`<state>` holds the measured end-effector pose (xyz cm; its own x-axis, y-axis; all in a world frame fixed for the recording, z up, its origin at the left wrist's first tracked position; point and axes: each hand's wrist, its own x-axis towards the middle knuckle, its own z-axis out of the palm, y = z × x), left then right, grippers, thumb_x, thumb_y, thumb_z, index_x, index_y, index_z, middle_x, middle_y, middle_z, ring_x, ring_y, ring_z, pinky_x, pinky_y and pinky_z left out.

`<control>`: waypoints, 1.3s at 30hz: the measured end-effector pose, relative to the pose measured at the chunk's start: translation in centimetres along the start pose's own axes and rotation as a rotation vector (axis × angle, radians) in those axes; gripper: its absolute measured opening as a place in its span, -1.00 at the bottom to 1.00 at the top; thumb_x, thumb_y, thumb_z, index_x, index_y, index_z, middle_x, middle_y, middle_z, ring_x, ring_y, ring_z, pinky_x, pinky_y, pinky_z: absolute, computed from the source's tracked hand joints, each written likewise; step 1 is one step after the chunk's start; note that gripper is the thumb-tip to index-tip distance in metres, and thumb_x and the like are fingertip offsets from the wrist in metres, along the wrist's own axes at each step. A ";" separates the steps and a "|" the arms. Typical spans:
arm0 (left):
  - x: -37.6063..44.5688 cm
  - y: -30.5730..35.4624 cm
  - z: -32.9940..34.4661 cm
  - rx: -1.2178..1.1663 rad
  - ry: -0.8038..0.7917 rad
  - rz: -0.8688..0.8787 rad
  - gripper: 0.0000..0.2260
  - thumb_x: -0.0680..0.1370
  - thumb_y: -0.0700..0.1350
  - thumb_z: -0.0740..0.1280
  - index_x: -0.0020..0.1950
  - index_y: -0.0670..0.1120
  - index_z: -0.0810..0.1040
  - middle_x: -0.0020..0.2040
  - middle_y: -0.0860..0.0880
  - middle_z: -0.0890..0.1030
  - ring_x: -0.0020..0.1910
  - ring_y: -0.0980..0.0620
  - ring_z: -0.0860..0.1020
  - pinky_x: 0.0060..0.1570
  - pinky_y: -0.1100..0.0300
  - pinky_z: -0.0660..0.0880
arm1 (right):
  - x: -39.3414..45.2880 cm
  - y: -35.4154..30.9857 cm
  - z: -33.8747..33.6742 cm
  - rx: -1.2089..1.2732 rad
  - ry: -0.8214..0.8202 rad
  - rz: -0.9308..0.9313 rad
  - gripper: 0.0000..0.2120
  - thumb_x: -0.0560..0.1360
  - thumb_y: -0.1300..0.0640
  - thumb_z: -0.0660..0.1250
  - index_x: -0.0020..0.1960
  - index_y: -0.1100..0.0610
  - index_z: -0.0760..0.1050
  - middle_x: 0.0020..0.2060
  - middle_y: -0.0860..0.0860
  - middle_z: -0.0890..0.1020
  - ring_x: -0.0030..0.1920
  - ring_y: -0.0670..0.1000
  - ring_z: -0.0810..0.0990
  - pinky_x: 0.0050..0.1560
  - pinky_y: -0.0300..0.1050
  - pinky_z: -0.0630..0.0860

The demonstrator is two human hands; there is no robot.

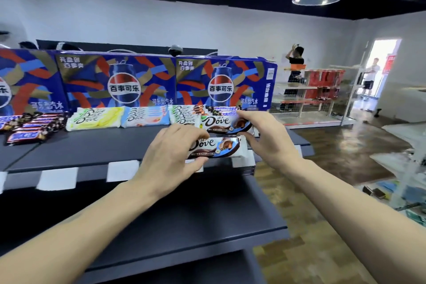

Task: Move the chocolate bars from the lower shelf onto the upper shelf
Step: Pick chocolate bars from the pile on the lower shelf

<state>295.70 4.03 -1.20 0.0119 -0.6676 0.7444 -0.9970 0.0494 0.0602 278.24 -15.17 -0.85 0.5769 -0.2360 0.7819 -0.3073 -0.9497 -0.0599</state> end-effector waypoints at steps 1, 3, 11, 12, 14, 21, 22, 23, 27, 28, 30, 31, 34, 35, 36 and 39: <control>0.7 0.8 0.7 0.003 0.003 0.002 -0.64 0.40 -0.02 0.49 0.15 0.05 0.51 0.01 0.15 0.55 0.02 0.09 0.46 0.02 0.19 0.39 | -0.2 1.1 -0.4 0.001 -0.006 0.000 -0.46 0.40 0.35 0.48 0.36 0.22 0.47 0.20 0.11 0.61 0.22 0.15 0.55 0.22 -0.03 0.47; 2.1 2.0 2.0 0.006 0.008 0.002 -0.63 0.40 -0.03 0.49 0.16 0.02 0.51 0.02 0.12 0.57 0.03 0.06 0.47 0.02 0.16 0.40 | -0.5 3.3 -1.0 0.011 -0.007 -0.001 -0.46 0.39 0.39 0.47 0.35 0.24 0.47 0.20 0.13 0.61 0.21 0.17 0.55 0.22 -0.01 0.47; 8.3 3.8 6.5 0.073 0.021 0.057 -0.64 0.39 -0.01 0.50 0.14 -0.01 0.54 0.00 0.07 0.60 -0.01 -0.01 0.53 0.00 0.07 0.42 | 0.4 11.8 -1.4 0.022 0.013 0.110 -0.50 0.43 0.24 0.50 0.35 0.18 0.48 0.21 0.07 0.61 0.24 0.08 0.52 0.23 -0.41 0.24; 9.2 3.6 7.1 0.085 0.019 0.066 -0.63 0.39 0.00 0.50 0.14 0.00 0.54 -0.01 0.07 0.61 -0.02 -0.02 0.53 0.00 0.06 0.42 | 0.6 13.0 -1.2 0.015 0.008 0.112 -0.49 0.43 0.24 0.50 0.35 0.18 0.48 0.21 0.08 0.61 0.24 0.09 0.52 0.22 -0.43 0.21; 10.9 3.3 8.6 0.096 0.015 0.081 -0.62 0.38 0.01 0.50 0.15 0.00 0.53 -0.01 0.07 0.61 -0.04 -0.02 0.53 -0.02 0.06 0.42 | 1.2 15.2 -0.6 0.000 -0.009 0.116 -0.48 0.43 0.25 0.50 0.36 0.19 0.47 0.22 0.09 0.60 0.25 0.09 0.51 0.22 -0.43 0.20; 16.3 1.4 13.0 0.093 0.002 0.054 -0.61 0.41 0.03 0.48 0.18 0.02 0.49 0.02 0.08 0.60 0.00 0.00 0.53 0.03 0.04 0.44 | 3.9 21.9 1.8 -0.022 -0.040 0.173 -0.50 0.44 0.26 0.49 0.35 0.16 0.49 0.21 0.06 0.60 0.23 0.07 0.50 0.19 -0.49 0.16; 17.0 1.1 13.5 0.096 0.001 0.042 -0.61 0.41 0.05 0.48 0.19 0.02 0.49 0.03 0.08 0.60 0.03 0.01 0.53 0.06 0.03 0.44 | 4.3 22.6 2.2 -0.021 -0.041 0.176 -0.51 0.44 0.25 0.49 0.35 0.15 0.49 0.21 0.06 0.60 0.23 0.06 0.49 0.19 -0.45 0.18; 17.6 0.8 13.9 0.099 0.003 0.034 -0.61 0.41 0.05 0.47 0.19 0.03 0.49 0.04 0.09 0.60 0.04 0.02 0.53 0.07 0.03 0.45 | 4.6 23.2 2.6 -0.014 -0.041 0.178 -0.51 0.44 0.25 0.49 0.34 0.14 0.49 0.21 0.06 0.59 0.23 0.06 0.49 0.20 -0.43 0.19; 19.8 0.3 15.4 0.105 0.006 -0.015 -0.65 0.42 0.04 0.46 0.16 0.04 0.49 0.02 0.10 0.60 0.02 0.03 0.52 0.05 0.03 0.46 | 5.6 25.7 4.2 0.016 -0.062 0.203 -0.51 0.45 0.27 0.47 0.35 0.14 0.49 0.23 0.06 0.58 0.26 0.07 0.47 0.25 -0.29 0.27; 20.2 0.2 15.8 0.110 0.009 -0.022 -0.67 0.43 0.02 0.46 0.14 0.05 0.49 0.01 0.11 0.59 0.01 0.04 0.52 0.04 0.04 0.46 | 5.8 26.2 4.6 0.018 -0.071 0.210 -0.51 0.45 0.27 0.47 0.36 0.14 0.49 0.23 0.07 0.57 0.27 0.08 0.47 0.25 -0.26 0.28; 21.1 0.1 16.7 0.119 0.015 -0.039 -0.68 0.43 0.01 0.45 0.14 0.06 0.49 0.00 0.13 0.58 0.00 0.06 0.51 0.01 0.10 0.44 | 6.2 27.3 5.5 0.027 -0.076 0.230 -0.52 0.45 0.28 0.46 0.35 0.14 0.49 0.22 0.06 0.58 0.26 0.08 0.47 0.25 -0.24 0.30; 21.4 0.0 17.1 0.121 0.017 -0.050 -0.68 0.43 0.01 0.46 0.13 0.07 0.49 0.00 0.14 0.58 0.00 0.07 0.50 -0.01 0.14 0.42 | 6.4 27.9 6.0 0.027 -0.083 0.236 -0.52 0.45 0.27 0.47 0.34 0.14 0.50 0.21 0.05 0.58 0.25 0.07 0.47 0.24 -0.25 0.30; 22.2 0.0 18.1 0.119 0.013 -0.076 -0.69 0.42 -0.02 0.46 0.13 0.06 0.49 0.01 0.14 0.58 0.01 0.06 0.50 -0.03 0.14 0.40 | 6.7 29.5 7.4 0.006 -0.131 0.210 -0.55 0.43 0.22 0.48 0.30 0.07 0.53 0.17 -0.03 0.60 0.21 0.03 0.49 0.16 -0.33 0.27; 22.5 0.0 18.3 0.117 0.016 -0.077 -0.69 0.42 -0.03 0.46 0.13 0.05 0.50 0.02 0.13 0.59 0.02 0.06 0.50 -0.02 0.12 0.42 | 6.8 29.9 7.8 0.003 -0.142 0.193 -0.58 0.42 0.21 0.49 0.26 0.05 0.55 0.14 -0.05 0.60 0.18 0.02 0.49 0.12 -0.34 0.27; 22.7 0.0 18.6 0.116 0.019 -0.079 -0.69 0.42 -0.05 0.46 0.13 0.04 0.51 0.02 0.11 0.59 0.02 0.05 0.51 -0.02 0.10 0.43 | 7.0 30.0 8.1 0.006 -0.149 0.181 -0.61 0.41 0.22 0.50 0.22 0.05 0.57 0.12 -0.06 0.61 0.15 0.01 0.49 0.09 -0.33 0.27; 23.2 0.0 19.2 0.112 0.015 -0.090 -0.70 0.42 -0.08 0.46 0.12 0.01 0.51 0.02 0.10 0.60 0.03 0.04 0.51 -0.01 0.06 0.45 | 7.3 30.1 8.9 0.019 -0.155 0.152 -0.67 0.41 0.23 0.50 0.15 0.06 0.61 0.11 -0.07 0.62 0.12 0.00 0.49 0.06 -0.32 0.30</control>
<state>294.51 -25.73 3.25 0.1017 -0.6547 0.7491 -0.9942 -0.0939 0.0530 279.93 -47.32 -2.44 0.6347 -0.4045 0.6584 -0.3867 -0.9040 -0.1826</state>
